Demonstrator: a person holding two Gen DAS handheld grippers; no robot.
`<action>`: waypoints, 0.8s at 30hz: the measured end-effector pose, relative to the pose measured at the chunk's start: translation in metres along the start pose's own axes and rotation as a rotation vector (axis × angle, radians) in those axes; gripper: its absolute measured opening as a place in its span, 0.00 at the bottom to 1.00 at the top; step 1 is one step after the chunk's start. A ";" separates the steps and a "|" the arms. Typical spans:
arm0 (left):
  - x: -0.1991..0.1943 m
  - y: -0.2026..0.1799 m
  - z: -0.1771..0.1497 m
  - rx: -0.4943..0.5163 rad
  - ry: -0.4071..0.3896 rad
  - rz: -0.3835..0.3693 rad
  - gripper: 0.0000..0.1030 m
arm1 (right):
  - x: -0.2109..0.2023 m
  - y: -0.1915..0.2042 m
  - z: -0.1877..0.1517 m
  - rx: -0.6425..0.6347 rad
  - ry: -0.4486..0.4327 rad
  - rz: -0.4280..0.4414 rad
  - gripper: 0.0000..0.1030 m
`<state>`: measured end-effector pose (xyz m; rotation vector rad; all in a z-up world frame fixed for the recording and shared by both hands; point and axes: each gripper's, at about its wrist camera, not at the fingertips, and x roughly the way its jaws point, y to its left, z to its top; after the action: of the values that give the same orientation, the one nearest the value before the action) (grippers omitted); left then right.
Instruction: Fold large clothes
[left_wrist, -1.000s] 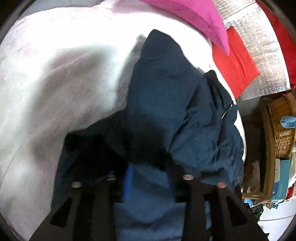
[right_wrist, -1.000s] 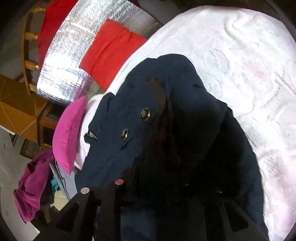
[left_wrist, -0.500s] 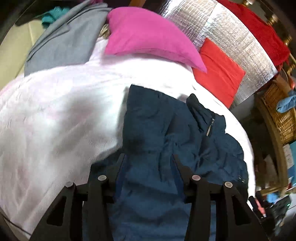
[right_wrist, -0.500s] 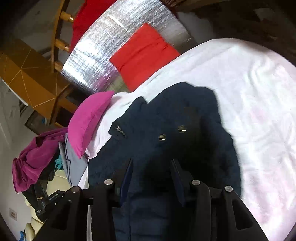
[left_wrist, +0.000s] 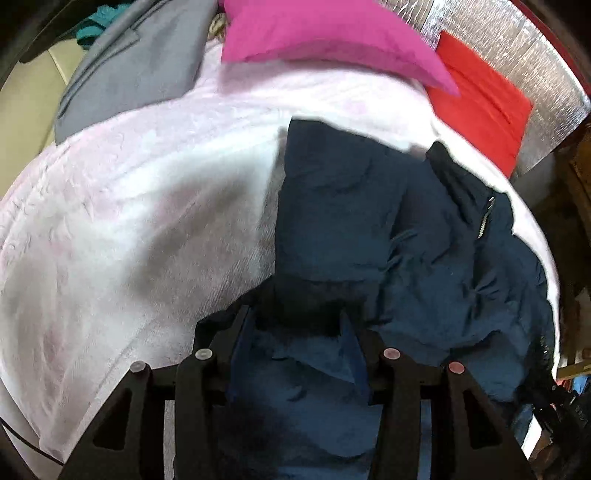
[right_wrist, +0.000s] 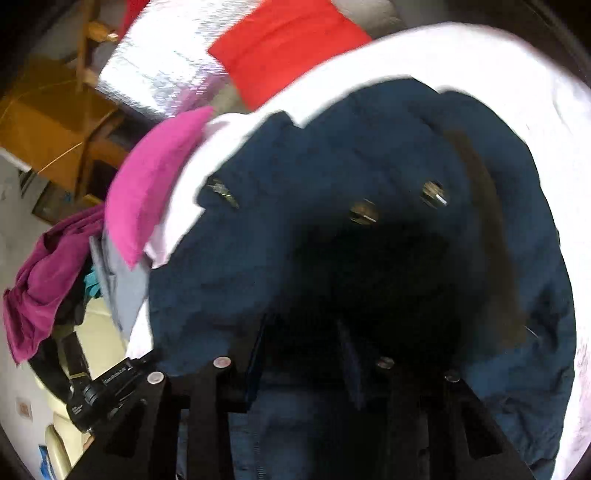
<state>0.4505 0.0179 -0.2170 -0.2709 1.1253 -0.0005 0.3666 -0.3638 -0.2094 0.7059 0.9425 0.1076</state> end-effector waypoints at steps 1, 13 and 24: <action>-0.005 -0.002 0.001 0.009 -0.021 -0.001 0.47 | -0.001 0.007 0.003 -0.014 -0.011 0.003 0.40; 0.013 -0.037 -0.010 0.211 -0.003 0.098 0.56 | 0.074 0.038 0.025 -0.069 0.048 -0.110 0.37; -0.006 -0.030 -0.015 0.230 -0.098 0.104 0.62 | 0.017 0.042 -0.014 -0.111 -0.063 -0.086 0.38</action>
<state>0.4388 -0.0131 -0.2107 -0.0074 1.0303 -0.0243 0.3750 -0.3178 -0.2021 0.5625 0.8977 0.0614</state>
